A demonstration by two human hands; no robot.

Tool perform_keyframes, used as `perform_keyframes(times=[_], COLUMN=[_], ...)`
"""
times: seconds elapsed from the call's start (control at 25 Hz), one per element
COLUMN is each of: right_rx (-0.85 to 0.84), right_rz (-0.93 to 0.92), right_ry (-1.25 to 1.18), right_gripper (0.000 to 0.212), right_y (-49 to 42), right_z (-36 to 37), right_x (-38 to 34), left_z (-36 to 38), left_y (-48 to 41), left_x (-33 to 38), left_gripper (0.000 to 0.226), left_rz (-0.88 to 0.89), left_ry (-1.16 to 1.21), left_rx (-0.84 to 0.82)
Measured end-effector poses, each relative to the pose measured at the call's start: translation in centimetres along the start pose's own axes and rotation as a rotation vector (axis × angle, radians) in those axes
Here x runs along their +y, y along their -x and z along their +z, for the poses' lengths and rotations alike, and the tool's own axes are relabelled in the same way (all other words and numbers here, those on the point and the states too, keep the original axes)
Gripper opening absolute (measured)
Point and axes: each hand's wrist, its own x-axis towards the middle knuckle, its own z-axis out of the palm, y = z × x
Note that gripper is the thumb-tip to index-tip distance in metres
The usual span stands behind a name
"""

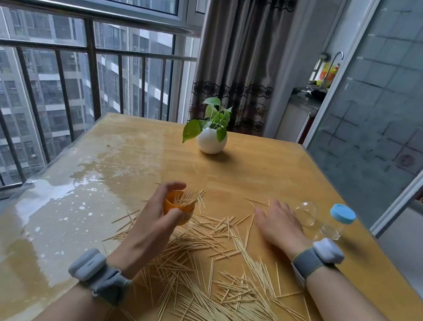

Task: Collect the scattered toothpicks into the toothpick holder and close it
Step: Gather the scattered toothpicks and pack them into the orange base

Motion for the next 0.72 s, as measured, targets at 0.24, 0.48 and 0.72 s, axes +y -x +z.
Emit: perform_keyframes(times=[0.24, 0.48, 0.72], right_rx=[-0.001, -0.009, -0.074], right_rz=[-0.326, -0.256, -0.072], right_ry=[-0.083, -0.118, 0.053], right_gripper=[0.054, 0.059, 0.081], right_y=[5.1, 8.8, 10.1], right_z=[1.9, 0.1, 2.1], right_x=[-2.3, 1.3, 2.7], left_z=[0.0, 0.2, 0.3], left_y=[-0.2, -0.3, -0.5], left_x=[-0.1, -0.3, 0.1], left_gripper=[0.080, 0.064, 0.050], left_rz=[-0.057, -0.100, -0.062], left_ry=[0.054, 0.195, 0.182], left_rx=[0.044, 0.114, 0.093])
